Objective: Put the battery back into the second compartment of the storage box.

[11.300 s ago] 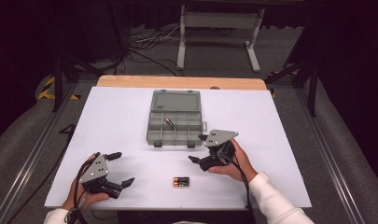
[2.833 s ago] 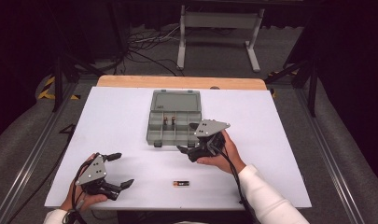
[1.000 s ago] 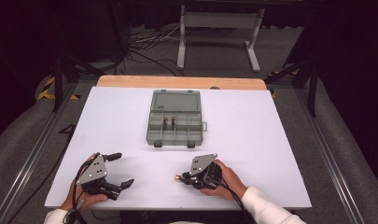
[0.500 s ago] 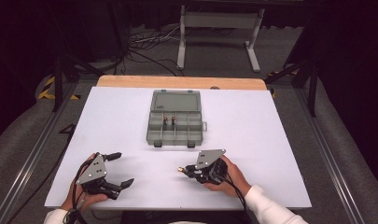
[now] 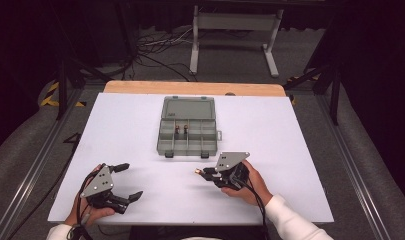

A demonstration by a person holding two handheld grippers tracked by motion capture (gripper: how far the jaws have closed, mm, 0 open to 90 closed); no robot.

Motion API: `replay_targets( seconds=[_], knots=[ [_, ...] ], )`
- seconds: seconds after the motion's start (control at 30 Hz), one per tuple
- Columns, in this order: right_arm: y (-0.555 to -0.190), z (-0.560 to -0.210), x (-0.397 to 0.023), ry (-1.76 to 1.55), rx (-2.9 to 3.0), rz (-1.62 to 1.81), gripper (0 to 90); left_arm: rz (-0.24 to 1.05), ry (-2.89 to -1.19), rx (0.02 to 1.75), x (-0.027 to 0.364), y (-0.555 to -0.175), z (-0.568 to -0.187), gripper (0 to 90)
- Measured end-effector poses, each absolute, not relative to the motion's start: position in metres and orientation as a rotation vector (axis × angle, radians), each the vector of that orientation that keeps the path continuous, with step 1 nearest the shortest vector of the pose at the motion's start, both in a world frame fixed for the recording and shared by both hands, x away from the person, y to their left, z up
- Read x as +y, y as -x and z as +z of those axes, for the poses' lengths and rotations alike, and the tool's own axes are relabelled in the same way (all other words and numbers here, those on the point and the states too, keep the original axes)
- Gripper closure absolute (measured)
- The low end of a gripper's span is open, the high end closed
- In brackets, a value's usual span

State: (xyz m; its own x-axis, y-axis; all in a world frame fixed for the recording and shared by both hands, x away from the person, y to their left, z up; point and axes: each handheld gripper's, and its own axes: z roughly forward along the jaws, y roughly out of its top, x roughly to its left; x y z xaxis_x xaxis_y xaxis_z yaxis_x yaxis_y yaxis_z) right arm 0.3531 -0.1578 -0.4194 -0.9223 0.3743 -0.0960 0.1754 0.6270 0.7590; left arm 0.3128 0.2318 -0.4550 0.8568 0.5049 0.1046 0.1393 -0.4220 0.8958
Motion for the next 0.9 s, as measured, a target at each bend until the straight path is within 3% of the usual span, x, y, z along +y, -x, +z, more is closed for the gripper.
replay_targets(
  seconds=[0.43,0.9],
  knots=[
    [-0.381,-0.386,-0.162,-0.601,2.503,1.231,78.1,0.442,-1.99,0.475,0.232,-0.313,-0.455,4.0],
    [-0.418,-0.372,-0.149,-0.711,2.425,1.177,78.1,0.437,-1.992,0.473,0.232,-0.311,-0.454,4.0]
  ],
)
